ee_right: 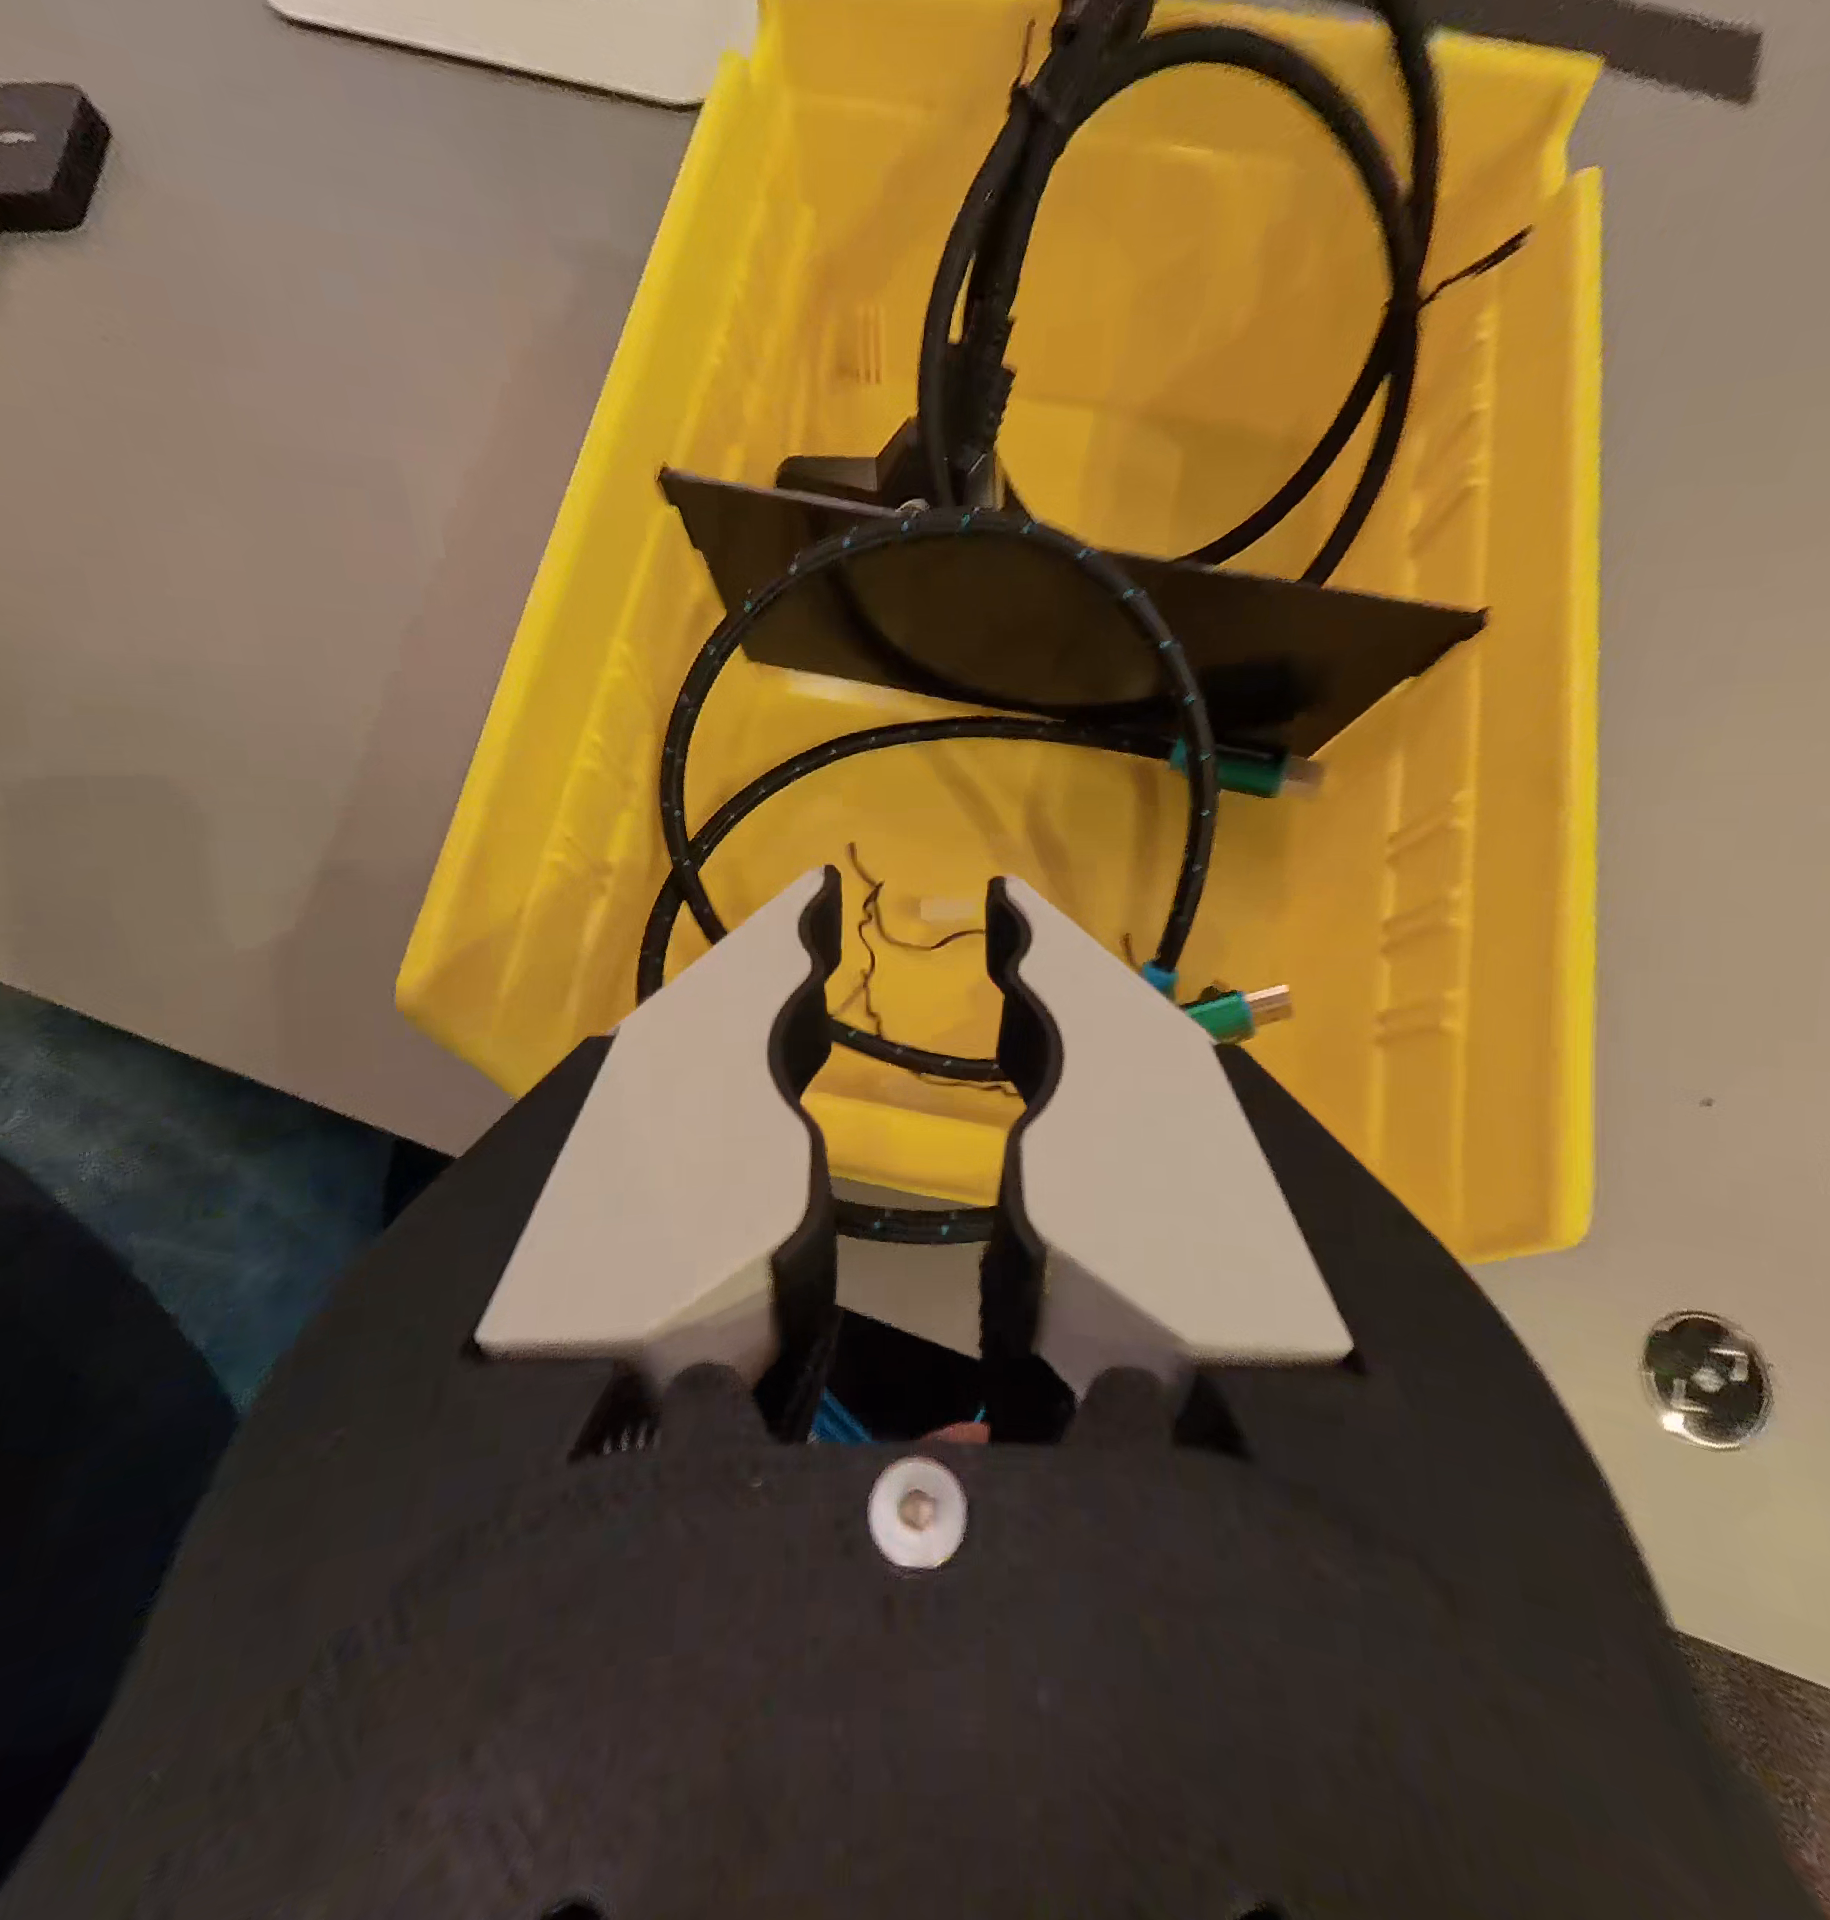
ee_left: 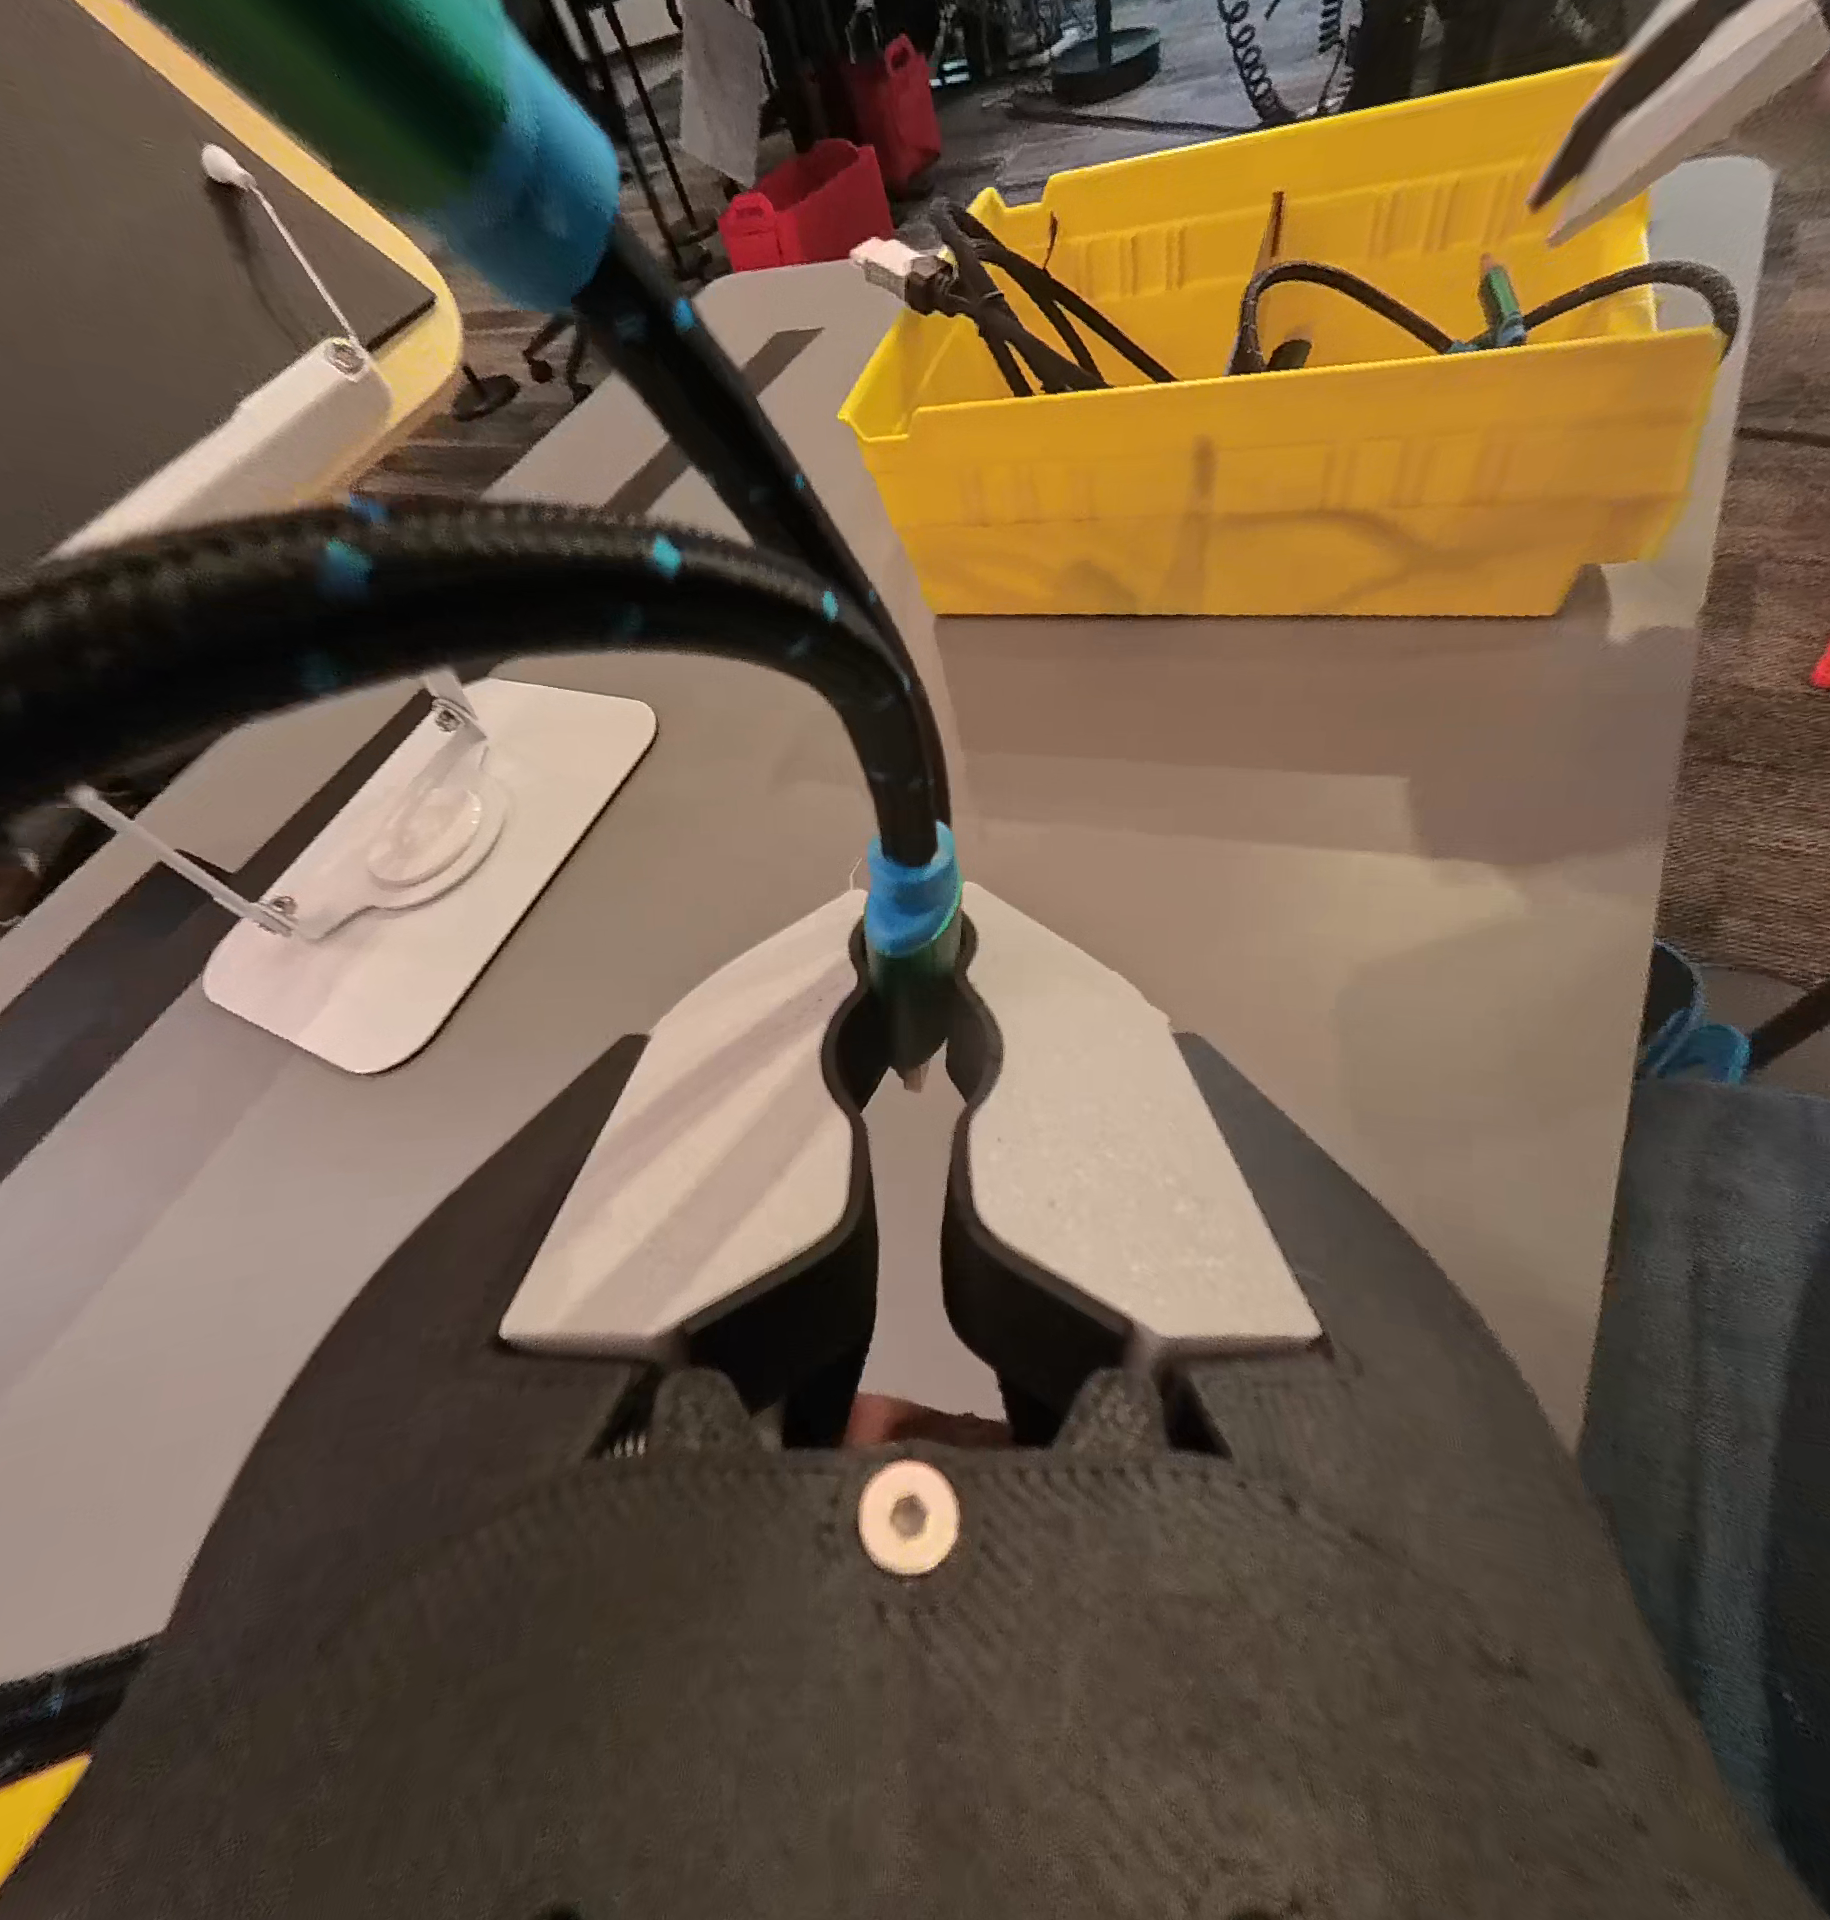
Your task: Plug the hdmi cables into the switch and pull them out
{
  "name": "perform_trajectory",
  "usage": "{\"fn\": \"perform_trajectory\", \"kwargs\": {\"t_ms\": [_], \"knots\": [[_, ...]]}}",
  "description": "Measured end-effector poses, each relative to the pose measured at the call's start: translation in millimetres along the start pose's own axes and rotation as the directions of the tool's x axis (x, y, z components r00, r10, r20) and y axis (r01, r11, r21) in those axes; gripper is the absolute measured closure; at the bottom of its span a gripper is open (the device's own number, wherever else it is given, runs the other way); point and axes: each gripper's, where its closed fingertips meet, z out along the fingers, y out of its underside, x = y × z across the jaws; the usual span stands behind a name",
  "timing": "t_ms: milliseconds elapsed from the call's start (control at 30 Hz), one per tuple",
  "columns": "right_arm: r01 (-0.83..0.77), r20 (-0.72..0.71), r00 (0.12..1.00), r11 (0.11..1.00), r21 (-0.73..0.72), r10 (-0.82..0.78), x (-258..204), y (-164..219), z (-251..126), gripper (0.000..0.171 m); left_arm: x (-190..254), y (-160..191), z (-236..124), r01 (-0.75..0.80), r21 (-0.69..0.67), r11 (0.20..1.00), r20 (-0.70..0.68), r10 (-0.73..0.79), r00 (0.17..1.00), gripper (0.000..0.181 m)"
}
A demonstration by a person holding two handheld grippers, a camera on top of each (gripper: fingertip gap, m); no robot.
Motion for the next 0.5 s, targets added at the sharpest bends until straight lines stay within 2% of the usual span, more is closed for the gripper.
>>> {"fn": "perform_trajectory", "kwargs": {"t_ms": [133,233,300,400,500], "knots": [[0.131,-0.014,0.991,0.981,0.142,-0.131,-28.1,-48.7,-19.0,0.142,8.0,0.9,1.0,0.024,0.002,1.000,-0.070,-0.024,0.997,0.174],[0.162,0.178,0.957,0.930,0.329,-0.230,-100.5,-101.7,-29.9,0.137,22.9,-1.3,0.8,0.031,0.003,0.999,-0.167,-0.030,0.985,0.174],[0.151,0.333,0.893,0.900,0.408,-0.301,-158.4,-127.5,-30.4,0.132,36.0,-1.4,-0.5,0.020,0.002,1.000,-0.243,-0.019,0.970,0.174],[0.118,0.535,0.756,0.882,0.456,-0.378,-236.4,-150.9,-25.2,0.128,43.7,1.8,-1.9,-0.018,-0.013,1.000,-0.272,0.013,0.962,0.174],[0.112,0.641,0.640,0.877,0.467,-0.423,-288.7,-165.8,-15.0,0.128,50.7,2.1,-5.4,-0.054,-0.007,0.999,-0.306,0.049,0.951,0.174]]}}
